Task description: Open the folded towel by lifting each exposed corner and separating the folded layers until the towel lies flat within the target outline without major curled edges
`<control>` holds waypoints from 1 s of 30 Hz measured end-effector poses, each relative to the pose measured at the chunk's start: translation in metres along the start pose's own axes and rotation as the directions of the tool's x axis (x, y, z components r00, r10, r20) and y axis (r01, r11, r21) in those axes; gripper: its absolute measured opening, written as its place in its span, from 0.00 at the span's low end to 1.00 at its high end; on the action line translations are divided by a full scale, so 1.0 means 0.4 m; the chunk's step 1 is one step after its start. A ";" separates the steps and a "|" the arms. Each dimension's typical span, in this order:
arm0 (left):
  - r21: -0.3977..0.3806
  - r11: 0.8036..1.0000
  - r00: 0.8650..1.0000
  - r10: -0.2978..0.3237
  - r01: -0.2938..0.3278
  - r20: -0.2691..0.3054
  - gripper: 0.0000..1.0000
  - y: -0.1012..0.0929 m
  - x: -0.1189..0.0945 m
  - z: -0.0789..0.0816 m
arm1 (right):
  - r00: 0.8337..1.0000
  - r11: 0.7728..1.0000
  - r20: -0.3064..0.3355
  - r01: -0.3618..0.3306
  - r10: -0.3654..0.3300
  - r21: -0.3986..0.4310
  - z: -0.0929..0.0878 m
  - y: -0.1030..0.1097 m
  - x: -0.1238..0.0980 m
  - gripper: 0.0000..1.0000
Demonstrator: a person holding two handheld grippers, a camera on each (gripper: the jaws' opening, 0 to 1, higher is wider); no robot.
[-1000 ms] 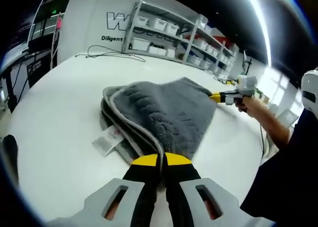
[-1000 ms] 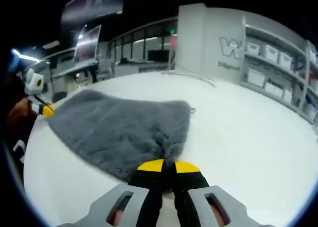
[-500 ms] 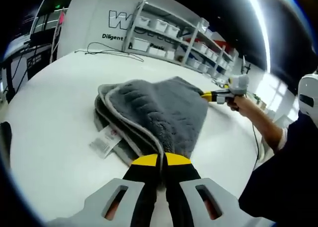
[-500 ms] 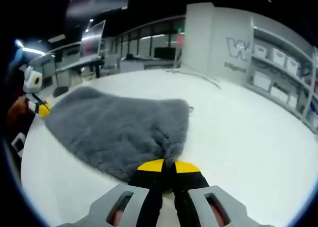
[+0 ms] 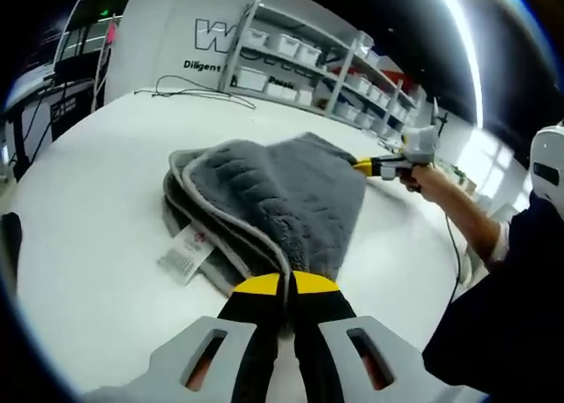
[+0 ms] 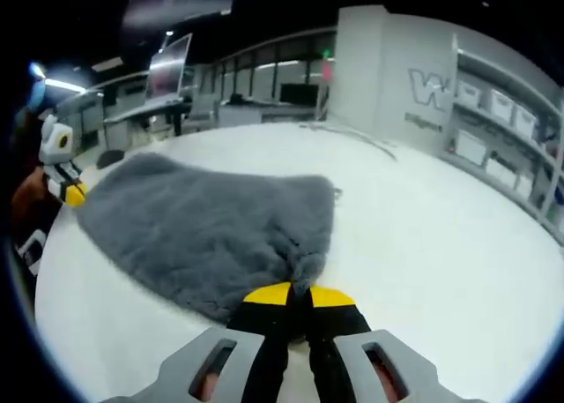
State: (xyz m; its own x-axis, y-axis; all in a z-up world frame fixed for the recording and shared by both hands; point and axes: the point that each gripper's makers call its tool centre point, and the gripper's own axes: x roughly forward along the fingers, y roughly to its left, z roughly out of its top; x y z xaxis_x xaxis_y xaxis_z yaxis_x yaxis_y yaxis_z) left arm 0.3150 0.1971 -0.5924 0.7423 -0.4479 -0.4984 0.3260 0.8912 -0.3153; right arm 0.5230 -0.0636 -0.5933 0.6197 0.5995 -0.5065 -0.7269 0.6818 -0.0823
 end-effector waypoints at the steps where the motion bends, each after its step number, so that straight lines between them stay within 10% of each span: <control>1: -0.003 1.000 1.000 0.003 -0.003 -0.004 0.02 -0.002 0.001 -0.001 | 1.000 1.000 0.001 -0.001 0.001 0.000 0.000 -0.001 0.002 0.01; 30: -0.004 1.000 1.000 0.002 -0.002 -0.027 0.02 -0.073 0.020 -0.019 | 0.998 0.995 -0.017 -0.067 0.066 -0.080 0.042 -0.004 0.068 0.01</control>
State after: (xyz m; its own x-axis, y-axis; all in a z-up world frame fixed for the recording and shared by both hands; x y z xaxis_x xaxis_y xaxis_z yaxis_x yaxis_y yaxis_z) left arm 0.3069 0.1670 -0.5934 0.7272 -0.4475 -0.5205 0.3218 0.8920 -0.3174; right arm 0.5461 -0.0414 -0.5927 0.5650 0.6359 -0.5258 -0.7883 0.6042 -0.1164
